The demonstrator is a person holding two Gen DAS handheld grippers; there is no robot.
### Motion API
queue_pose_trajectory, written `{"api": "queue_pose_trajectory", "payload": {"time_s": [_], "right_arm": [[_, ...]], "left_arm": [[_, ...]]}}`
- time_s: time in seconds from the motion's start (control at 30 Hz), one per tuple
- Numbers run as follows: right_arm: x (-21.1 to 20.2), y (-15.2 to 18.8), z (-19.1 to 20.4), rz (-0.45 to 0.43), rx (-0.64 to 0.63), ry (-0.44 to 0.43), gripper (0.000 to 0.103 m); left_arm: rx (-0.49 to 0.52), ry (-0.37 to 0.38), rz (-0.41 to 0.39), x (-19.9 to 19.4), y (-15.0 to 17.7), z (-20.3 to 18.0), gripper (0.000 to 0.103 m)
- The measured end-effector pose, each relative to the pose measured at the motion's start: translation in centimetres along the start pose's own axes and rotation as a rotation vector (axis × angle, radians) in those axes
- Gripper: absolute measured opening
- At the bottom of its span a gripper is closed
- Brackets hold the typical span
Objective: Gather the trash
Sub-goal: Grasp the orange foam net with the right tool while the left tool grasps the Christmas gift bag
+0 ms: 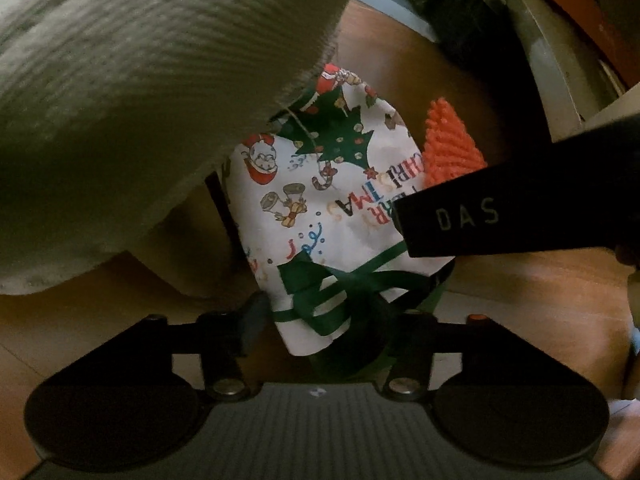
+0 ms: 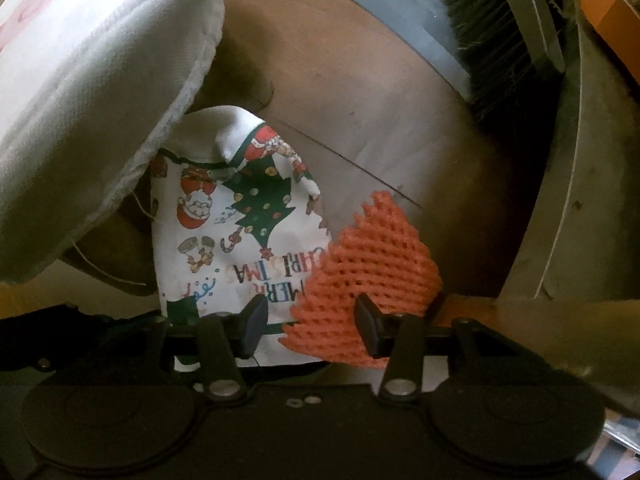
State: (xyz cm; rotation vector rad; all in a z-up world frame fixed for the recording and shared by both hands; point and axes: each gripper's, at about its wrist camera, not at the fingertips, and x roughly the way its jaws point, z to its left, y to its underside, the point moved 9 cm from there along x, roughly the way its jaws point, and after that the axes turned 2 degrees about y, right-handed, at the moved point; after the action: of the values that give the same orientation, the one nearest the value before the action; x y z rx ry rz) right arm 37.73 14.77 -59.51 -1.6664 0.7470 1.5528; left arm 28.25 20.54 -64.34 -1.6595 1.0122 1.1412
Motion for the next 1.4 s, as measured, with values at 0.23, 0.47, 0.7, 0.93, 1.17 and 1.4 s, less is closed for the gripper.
{"api": "queue_pose_trajectory", "payload": {"time_s": [0.23, 0.47, 0.7, 0.93, 1.17, 1.4], "right_arm": [[0.3, 0.2, -0.4, 0.007, -0.013, 0.005, 0.014], [-0.9, 1.8, 0.3, 0.0, -0.072, -0.043, 0.008], [-3.6, 7.0, 2.7, 0.014, -0.151, -0.126, 0.008], [-4.7, 11.3, 3.0, 0.078, -0.17, -0.165, 0.008], [-5.9, 13.7, 3.9, 0.099, -0.169, -0.187, 0.008], [-6.3, 13.3, 4.3, 0.082, -0.177, -0.194, 0.008]], "left_arm": [[0.014, -0.039, 0.009, -0.2, -0.2, 0.4, 0.021], [0.022, -0.01, 0.029, -1.5, 1.1, 0.7, 0.015], [0.03, 0.022, 0.098, -3.8, 7.0, 2.5, 0.011], [-0.043, 0.082, 0.178, -4.6, 11.4, 3.9, 0.011], [-0.148, 0.13, 0.124, -6.1, 11.1, 6.2, 0.014], [-0.148, 0.108, 0.072, -7.5, 9.7, 6.3, 0.055]]}}
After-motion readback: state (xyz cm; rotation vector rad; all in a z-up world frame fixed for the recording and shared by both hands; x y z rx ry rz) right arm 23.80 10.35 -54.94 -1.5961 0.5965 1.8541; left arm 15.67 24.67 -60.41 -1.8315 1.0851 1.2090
